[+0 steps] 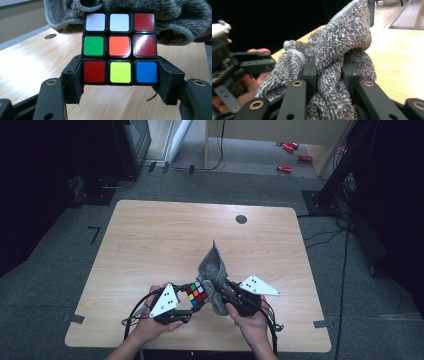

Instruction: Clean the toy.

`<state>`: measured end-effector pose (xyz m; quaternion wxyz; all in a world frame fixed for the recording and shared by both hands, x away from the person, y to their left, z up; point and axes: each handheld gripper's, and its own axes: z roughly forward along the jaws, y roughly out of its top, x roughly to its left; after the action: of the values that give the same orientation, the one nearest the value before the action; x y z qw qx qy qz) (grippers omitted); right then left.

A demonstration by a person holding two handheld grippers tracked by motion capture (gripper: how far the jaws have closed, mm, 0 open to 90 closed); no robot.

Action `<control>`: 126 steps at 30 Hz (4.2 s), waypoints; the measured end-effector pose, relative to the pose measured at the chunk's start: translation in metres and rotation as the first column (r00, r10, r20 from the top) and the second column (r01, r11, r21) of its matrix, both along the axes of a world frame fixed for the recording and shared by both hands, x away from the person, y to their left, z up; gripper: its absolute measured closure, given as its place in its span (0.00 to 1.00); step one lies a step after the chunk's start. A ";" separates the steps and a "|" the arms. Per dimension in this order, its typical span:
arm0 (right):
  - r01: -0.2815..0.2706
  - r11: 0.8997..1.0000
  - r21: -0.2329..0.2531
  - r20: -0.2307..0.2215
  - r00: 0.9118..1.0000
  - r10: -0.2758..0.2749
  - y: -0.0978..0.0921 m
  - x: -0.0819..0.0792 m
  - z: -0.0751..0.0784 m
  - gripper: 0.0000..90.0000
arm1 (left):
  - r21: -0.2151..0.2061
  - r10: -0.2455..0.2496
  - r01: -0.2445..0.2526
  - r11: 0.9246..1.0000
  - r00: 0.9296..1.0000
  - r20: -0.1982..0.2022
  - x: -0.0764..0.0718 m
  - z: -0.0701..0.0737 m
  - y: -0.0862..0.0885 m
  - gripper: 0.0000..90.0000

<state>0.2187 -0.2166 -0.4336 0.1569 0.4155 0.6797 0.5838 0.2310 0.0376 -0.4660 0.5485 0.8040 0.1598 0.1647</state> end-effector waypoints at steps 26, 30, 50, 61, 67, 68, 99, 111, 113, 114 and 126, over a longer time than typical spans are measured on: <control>-0.002 1.000 0.017 0.018 1.000 0.002 0.000 -0.001 0.008 0.78 | -0.092 -0.017 0.015 0.996 0.999 -0.027 -0.001 0.006 0.003 0.39; 0.019 0.999 0.041 -0.025 1.000 -0.018 -0.008 0.004 0.002 0.78 | -0.091 -0.004 0.002 0.996 1.000 -0.020 0.001 0.008 0.007 0.39; 0.041 0.890 -0.455 0.257 0.963 0.087 0.059 -0.025 -0.005 0.78 | 0.250 0.174 -0.149 0.957 0.981 -0.081 0.000 0.003 -0.026 0.39; 0.114 0.885 -0.452 0.274 0.962 0.017 0.049 -0.023 0.000 0.77 | 0.235 0.160 -0.136 0.962 0.983 -0.087 0.002 0.003 -0.024 0.39; 0.079 0.879 -0.471 0.262 0.964 0.054 0.060 -0.025 -0.001 0.77 | 0.228 0.145 -0.124 0.966 0.986 -0.076 0.000 0.006 -0.021 0.39; 0.086 0.893 -0.441 0.246 0.969 0.028 0.053 -0.021 0.000 0.77 | 0.226 0.144 -0.124 0.966 0.987 -0.074 0.000 0.006 -0.021 0.39; 0.013 1.000 -0.026 0.047 0.999 -0.011 -0.012 0.002 0.006 0.76 | -0.098 0.008 -0.011 0.995 1.000 -0.030 -0.005 0.022 0.003 0.39; -0.062 0.996 0.067 0.061 0.996 0.058 -0.010 -0.005 0.021 0.76 | -0.114 -0.022 0.017 0.993 0.998 -0.050 -0.006 0.020 0.000 0.39; -0.044 0.997 0.066 0.048 0.998 0.041 -0.013 -0.002 0.016 0.77 | -0.153 -0.035 0.025 0.988 0.997 -0.062 -0.005 0.023 0.004 0.39; -0.031 0.998 0.058 0.038 0.999 0.029 -0.014 -0.001 0.014 0.77 | -0.162 -0.032 0.021 0.987 0.997 -0.066 -0.004 0.023 0.006 0.39; -0.063 0.997 0.048 0.056 0.997 0.060 -0.006 -0.006 0.021 0.76 | -0.118 -0.039 0.027 0.993 0.995 -0.094 0.000 0.012 0.000 0.39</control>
<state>0.2127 -0.2222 -0.4129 0.1469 0.3818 0.6729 0.6163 0.2314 0.0378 -0.4539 0.5888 0.7802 0.1820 0.1070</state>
